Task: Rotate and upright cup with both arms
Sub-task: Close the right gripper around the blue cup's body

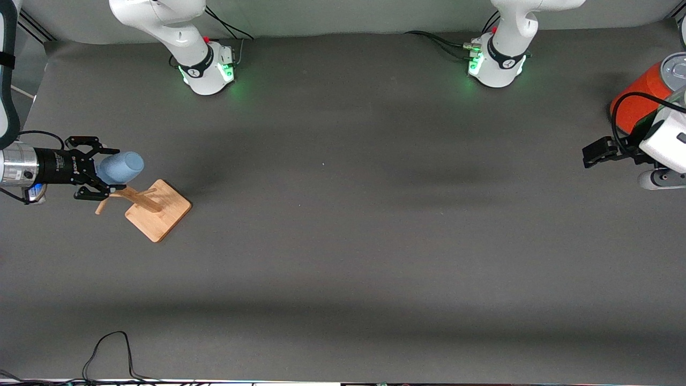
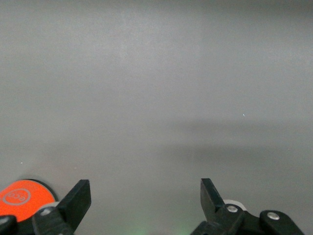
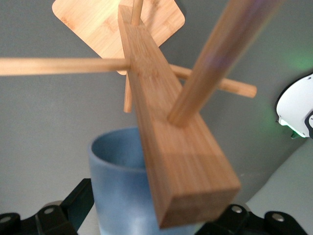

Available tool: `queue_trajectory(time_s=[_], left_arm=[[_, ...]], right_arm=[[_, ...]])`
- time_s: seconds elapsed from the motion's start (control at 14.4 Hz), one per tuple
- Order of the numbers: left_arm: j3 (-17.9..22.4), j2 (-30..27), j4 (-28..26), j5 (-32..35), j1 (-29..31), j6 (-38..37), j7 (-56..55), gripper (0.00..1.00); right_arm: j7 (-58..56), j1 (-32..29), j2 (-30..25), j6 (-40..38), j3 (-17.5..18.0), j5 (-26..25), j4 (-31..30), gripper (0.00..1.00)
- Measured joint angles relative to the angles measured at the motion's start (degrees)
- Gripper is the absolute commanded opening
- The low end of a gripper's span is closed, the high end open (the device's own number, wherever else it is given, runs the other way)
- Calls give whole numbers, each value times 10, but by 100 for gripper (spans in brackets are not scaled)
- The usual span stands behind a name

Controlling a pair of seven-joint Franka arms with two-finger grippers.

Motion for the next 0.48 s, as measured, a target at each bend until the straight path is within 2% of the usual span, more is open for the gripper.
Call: queue_trajectory(time_s=[0.14, 0.21, 0.35, 0.48], left_arm=[[0, 0, 0, 0, 0, 0, 0, 100], [0, 0, 0, 0, 0, 0, 0, 100], [0, 0, 0, 0, 0, 0, 0, 100], [0, 1, 0, 0, 0, 0, 0, 100]], right_arm=[[-6, 0, 0, 0, -5, 0, -1, 96], [-6, 0, -1, 1, -5, 0, -1, 89], [-6, 0, -1, 2, -5, 0, -1, 69], [-6, 0, -1, 2, -5, 0, 0, 62]])
